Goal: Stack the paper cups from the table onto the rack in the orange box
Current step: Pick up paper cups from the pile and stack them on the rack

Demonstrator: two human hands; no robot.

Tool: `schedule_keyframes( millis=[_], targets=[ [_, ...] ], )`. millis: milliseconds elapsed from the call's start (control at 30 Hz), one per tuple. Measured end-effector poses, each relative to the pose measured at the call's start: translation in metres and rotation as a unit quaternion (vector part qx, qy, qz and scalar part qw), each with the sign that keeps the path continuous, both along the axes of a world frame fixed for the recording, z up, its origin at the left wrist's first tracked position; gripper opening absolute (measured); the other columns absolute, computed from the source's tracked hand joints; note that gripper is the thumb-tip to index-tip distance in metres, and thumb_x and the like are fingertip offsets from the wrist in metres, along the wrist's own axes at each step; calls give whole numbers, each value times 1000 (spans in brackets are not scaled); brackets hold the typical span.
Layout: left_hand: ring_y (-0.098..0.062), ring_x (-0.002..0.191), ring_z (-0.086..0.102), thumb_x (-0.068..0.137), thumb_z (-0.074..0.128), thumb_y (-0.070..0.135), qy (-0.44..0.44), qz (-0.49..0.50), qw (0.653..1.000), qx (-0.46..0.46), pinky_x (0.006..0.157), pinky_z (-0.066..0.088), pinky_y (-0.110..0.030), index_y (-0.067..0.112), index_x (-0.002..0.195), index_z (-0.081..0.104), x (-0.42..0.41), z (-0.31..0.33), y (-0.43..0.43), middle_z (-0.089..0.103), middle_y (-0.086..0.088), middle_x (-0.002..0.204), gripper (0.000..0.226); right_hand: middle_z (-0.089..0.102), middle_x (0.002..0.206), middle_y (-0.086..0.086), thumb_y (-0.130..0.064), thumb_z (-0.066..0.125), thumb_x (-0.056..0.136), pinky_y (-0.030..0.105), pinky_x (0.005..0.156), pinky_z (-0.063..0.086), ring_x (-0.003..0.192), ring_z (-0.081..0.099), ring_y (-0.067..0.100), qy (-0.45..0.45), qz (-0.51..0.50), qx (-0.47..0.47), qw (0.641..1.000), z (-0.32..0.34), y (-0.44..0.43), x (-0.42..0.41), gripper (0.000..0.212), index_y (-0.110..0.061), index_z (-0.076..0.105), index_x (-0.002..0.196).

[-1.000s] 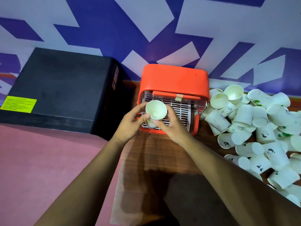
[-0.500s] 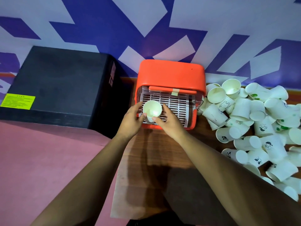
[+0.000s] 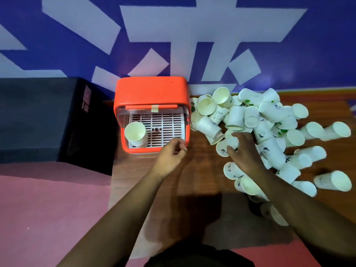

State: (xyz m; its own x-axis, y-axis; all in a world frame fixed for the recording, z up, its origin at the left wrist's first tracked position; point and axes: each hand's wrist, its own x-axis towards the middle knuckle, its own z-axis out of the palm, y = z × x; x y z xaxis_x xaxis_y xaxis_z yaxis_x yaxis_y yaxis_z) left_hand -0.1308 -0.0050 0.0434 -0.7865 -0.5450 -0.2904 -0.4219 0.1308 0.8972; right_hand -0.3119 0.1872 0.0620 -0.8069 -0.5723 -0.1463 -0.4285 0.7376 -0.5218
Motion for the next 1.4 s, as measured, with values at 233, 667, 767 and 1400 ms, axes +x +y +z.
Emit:
schedule_keyframes(
  millis=[233, 667, 767, 1400],
  targets=[
    [-25, 93, 62, 91, 61, 56, -133, 123, 976, 121, 82, 48, -35, 8, 100, 59, -102, -11, 47, 64, -5, 95, 48, 48, 129, 18, -33, 70, 84, 41, 93, 50, 112, 57, 37, 21, 39, 67, 997, -31, 13, -41, 54, -11, 56, 132],
    [-29, 92, 71, 78, 69, 46, -135, 274, 921, 243, 91, 58, -50, 18, 101, 62, -182, -36, 45, 71, -8, 101, 37, 43, 129, 21, -40, 57, 93, 39, 81, 50, 106, 58, 39, -55, 0, 114, 992, -70, -14, -85, 56, 1, 44, 129],
    [-27, 92, 72, 85, 69, 32, -92, 294, 914, 263, 79, 62, -40, 14, 108, 64, -175, -24, 54, 73, -8, 103, 29, 37, 135, 21, -45, 60, 89, 40, 82, 51, 105, 59, 40, -60, 39, 124, 990, -74, -16, -78, 61, -5, 45, 133],
    [-23, 91, 71, 94, 64, 25, -30, 295, 907, 299, 70, 61, -35, 10, 124, 57, -31, -19, 61, 72, -10, 106, 33, 65, 117, 15, -23, 55, 93, 31, 91, 46, 113, 59, 29, -164, 63, 57, 983, -36, -10, -14, 35, -6, 60, 122]
  ],
)
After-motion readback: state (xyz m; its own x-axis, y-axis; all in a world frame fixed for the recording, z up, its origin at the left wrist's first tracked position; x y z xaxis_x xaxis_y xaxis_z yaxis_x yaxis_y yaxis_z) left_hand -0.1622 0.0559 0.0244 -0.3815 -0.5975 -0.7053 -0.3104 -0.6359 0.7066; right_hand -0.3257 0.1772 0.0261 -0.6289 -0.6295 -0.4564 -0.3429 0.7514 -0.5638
